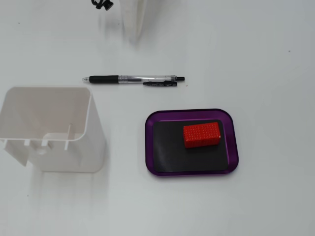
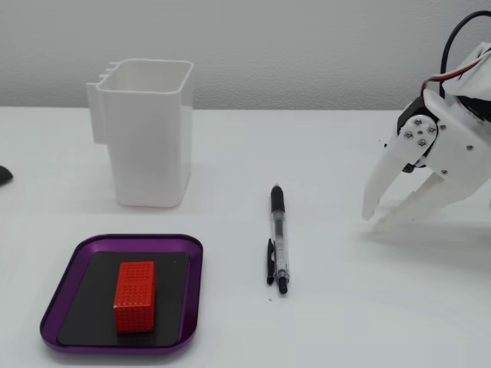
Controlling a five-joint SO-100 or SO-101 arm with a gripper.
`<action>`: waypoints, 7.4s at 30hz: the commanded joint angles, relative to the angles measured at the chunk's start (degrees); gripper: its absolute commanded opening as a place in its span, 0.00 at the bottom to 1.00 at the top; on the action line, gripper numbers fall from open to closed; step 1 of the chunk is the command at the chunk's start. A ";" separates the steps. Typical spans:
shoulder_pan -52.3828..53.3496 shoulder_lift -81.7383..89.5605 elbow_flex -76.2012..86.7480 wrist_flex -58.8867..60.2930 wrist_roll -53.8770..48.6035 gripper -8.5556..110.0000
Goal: Pick up the pen and put it in the pen holder.
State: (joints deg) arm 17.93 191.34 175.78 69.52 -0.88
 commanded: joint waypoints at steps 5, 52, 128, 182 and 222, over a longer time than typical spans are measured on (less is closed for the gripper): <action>-0.18 1.85 0.44 -0.35 -0.35 0.07; -0.53 1.67 -3.87 -13.80 -1.23 0.07; -9.40 -90.26 -53.96 -24.26 -7.29 0.20; -3.87 -90.26 -49.31 -27.60 -12.30 0.13; 0.44 -79.63 -102.74 -2.20 2.46 0.07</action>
State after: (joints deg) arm 15.91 114.87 80.68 68.91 1.14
